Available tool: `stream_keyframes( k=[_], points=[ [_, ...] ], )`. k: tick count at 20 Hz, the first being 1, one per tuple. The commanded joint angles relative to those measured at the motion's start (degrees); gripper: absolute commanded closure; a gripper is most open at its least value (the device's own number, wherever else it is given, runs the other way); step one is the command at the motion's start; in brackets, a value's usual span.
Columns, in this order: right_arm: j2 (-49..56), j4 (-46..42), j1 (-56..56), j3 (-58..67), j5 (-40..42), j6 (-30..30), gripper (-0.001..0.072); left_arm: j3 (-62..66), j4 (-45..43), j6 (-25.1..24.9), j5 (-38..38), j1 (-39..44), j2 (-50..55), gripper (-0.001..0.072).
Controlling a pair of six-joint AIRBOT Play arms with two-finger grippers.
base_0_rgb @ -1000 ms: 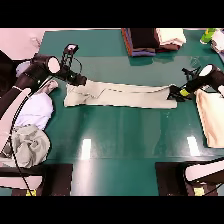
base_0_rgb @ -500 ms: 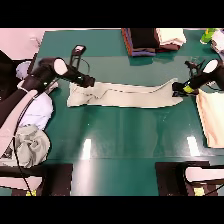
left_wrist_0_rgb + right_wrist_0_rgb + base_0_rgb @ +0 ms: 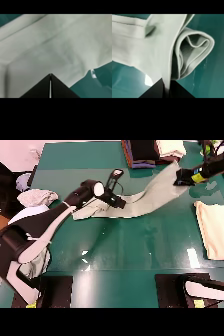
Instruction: Fold the shirts.
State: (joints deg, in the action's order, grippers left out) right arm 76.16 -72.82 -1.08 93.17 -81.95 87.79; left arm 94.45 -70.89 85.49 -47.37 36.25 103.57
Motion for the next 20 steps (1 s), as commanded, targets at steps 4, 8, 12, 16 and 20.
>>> stream_keyframes(
  k=[4, 8, 12, 16, 20],
  points=[
    [1.16, 2.82, 7.45, 11.78, -0.68, 2.75, 0.0697, 6.73, 5.79, -1.97, 1.07, 1.79, 8.24, 0.0683],
    [4.96, 2.86, 11.34, 16.5, -0.79, 4.42, 0.0697, 6.71, 5.79, -1.99, 2.12, 1.66, 8.33, 0.0683],
    [8.79, 2.86, 14.75, 19.96, -0.17, 5.86, 0.0697, 6.78, 3.54, -1.38, -1.38, -0.42, 6.62, 0.0684],
    [12.15, 4.33, 18.97, 20.83, 2.75, 7.15, 0.0697, 6.82, -4.52, 3.78, -6.19, -8.35, -0.9, 0.0683],
    [16.81, 11.13, 24.85, 20.83, 11.5, 7.1, 0.0696, 6.82, -20.06, 5.55, -12.07, -17.53, -12.55, 0.0683]
  ],
)
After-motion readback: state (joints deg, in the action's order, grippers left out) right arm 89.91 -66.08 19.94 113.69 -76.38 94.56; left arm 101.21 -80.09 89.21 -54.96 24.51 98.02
